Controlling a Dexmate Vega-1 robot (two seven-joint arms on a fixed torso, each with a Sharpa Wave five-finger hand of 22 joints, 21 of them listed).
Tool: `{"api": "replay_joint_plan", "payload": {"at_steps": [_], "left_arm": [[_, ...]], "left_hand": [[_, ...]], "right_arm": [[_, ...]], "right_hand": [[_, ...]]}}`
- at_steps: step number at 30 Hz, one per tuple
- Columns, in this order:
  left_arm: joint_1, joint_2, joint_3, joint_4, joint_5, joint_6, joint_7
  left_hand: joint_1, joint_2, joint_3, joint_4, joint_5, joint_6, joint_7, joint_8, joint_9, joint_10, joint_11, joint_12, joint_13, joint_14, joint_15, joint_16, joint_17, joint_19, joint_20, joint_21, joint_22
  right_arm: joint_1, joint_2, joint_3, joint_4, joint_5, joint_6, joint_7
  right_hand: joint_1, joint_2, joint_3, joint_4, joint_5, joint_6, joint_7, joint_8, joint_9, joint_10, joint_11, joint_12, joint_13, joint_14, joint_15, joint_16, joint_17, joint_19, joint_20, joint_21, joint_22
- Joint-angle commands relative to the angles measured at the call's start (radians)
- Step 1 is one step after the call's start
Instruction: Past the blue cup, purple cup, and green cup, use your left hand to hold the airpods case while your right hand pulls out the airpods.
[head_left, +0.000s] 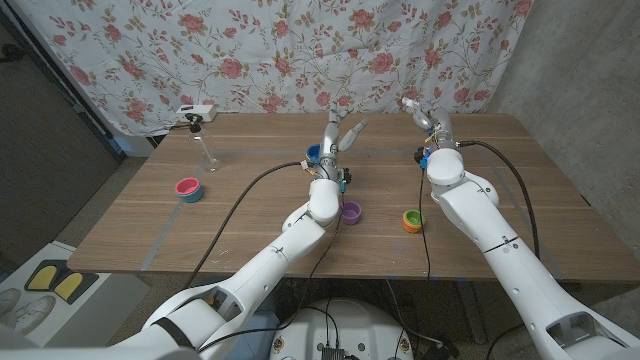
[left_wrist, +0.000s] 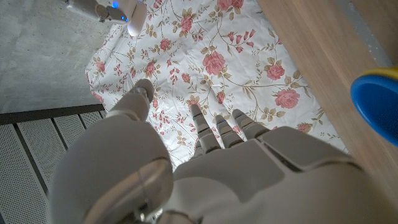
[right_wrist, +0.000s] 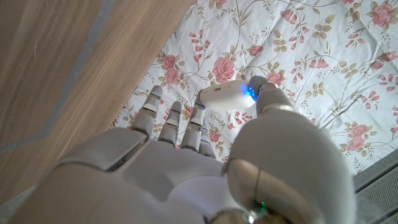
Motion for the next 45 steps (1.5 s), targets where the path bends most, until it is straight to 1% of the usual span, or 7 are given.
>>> {"api": "replay_joint_plan", "payload": {"at_steps": [1, 7, 9, 19, 28, 34, 45], "left_arm": [[-0.035, -0.028, 0.021, 0.052, 0.016, 0.007, 0.026], [-0.061, -0.037, 0.047, 0.094, 0.067, -0.003, 0.076], [-0.075, -0.035, 0.079, 0.105, 0.186, 0.044, 0.191], [-0.102, -0.044, 0.094, 0.167, 0.145, -0.028, 0.168], [-0.113, -0.05, 0.105, 0.192, 0.142, -0.032, 0.179], [-0.13, -0.087, 0.109, 0.238, 0.111, -0.051, 0.19], [-0.192, -0.136, 0.153, 0.361, 0.154, -0.094, 0.315]], "left_hand": [[0.018, -0.001, -0.012, 0.002, 0.008, -0.144, 0.002, 0.004, 0.004, 0.031, -0.001, 0.006, -0.005, 0.011, -0.007, 0.01, 0.003, 0.013, -0.003, 0.004, 0.003], [0.022, -0.007, -0.029, 0.009, 0.008, -0.163, -0.004, -0.008, 0.004, 0.008, -0.001, -0.011, -0.007, -0.002, 0.006, 0.004, 0.003, 0.004, 0.001, -0.001, 0.004], [0.02, -0.01, -0.034, 0.01, 0.008, -0.17, -0.006, -0.011, 0.004, 0.007, -0.004, -0.013, -0.007, -0.003, 0.005, 0.004, 0.004, 0.003, 0.002, -0.002, 0.004], [0.022, -0.009, -0.043, 0.015, 0.008, -0.171, -0.006, -0.012, 0.004, 0.009, -0.016, -0.016, -0.006, -0.003, 0.005, 0.004, 0.004, 0.001, 0.003, -0.003, 0.004], [0.022, -0.006, -0.05, 0.018, 0.009, -0.172, -0.008, -0.014, 0.005, 0.009, -0.02, -0.019, -0.005, -0.007, 0.002, 0.003, 0.005, -0.004, 0.001, -0.004, 0.004], [0.024, -0.004, -0.054, 0.02, 0.01, -0.172, -0.009, -0.014, 0.005, 0.009, -0.022, -0.02, -0.004, -0.009, 0.002, 0.002, 0.005, -0.006, 0.001, -0.005, 0.004], [0.038, 0.011, -0.056, 0.019, 0.011, -0.171, -0.008, -0.014, 0.005, 0.033, -0.025, -0.014, -0.001, -0.006, 0.001, 0.004, 0.005, -0.007, 0.003, -0.004, 0.004]], "right_arm": [[-0.001, 0.006, -0.002, -0.014, 0.004, -0.005, -0.003], [0.001, 0.014, -0.003, -0.013, 0.007, -0.006, -0.006], [0.002, 0.017, -0.004, -0.011, 0.009, -0.002, -0.006], [0.0, 0.03, 0.01, -0.007, 0.046, 0.001, 0.014], [-0.009, 0.055, 0.056, -0.016, 0.137, -0.005, 0.055], [-0.015, 0.077, 0.089, -0.004, 0.201, 0.001, 0.072], [-0.025, 0.095, 0.097, -0.014, 0.233, 0.011, 0.056]], "right_hand": [[0.004, 0.003, 0.01, 0.0, 0.009, 0.007, -0.001, -0.003, 0.0, 0.039, -0.034, 0.007, 0.005, 0.001, 0.007, -0.006, 0.001, -0.007, 0.0, -0.002, 0.001], [0.004, 0.003, 0.01, 0.0, 0.01, 0.007, 0.0, -0.004, 0.0, 0.038, -0.033, 0.007, 0.006, 0.002, 0.007, -0.006, 0.002, -0.008, 0.0, -0.001, 0.001], [0.004, 0.003, 0.01, 0.0, 0.011, 0.007, 0.001, -0.005, 0.0, 0.038, -0.033, 0.007, 0.007, 0.002, 0.007, -0.006, 0.002, -0.009, 0.0, -0.001, 0.001], [0.005, 0.003, 0.01, -0.001, 0.012, 0.01, 0.001, -0.005, 0.0, 0.04, -0.035, 0.009, 0.008, 0.002, 0.006, -0.006, 0.002, -0.011, 0.0, -0.001, 0.002], [0.006, 0.003, 0.012, -0.001, 0.014, 0.014, 0.003, -0.005, 0.0, 0.043, -0.032, 0.011, 0.009, 0.004, 0.008, -0.006, 0.001, -0.014, 0.001, -0.002, 0.002], [0.006, 0.003, 0.012, -0.001, 0.014, 0.016, 0.004, -0.005, 0.0, 0.045, -0.032, 0.012, 0.01, 0.005, 0.008, -0.005, 0.002, -0.015, 0.001, -0.002, 0.002], [0.005, 0.004, 0.01, 0.0, 0.014, 0.02, 0.005, -0.006, 0.0, 0.05, -0.033, 0.016, 0.011, 0.009, 0.004, -0.003, 0.002, -0.015, 0.0, -0.001, 0.002]]}}
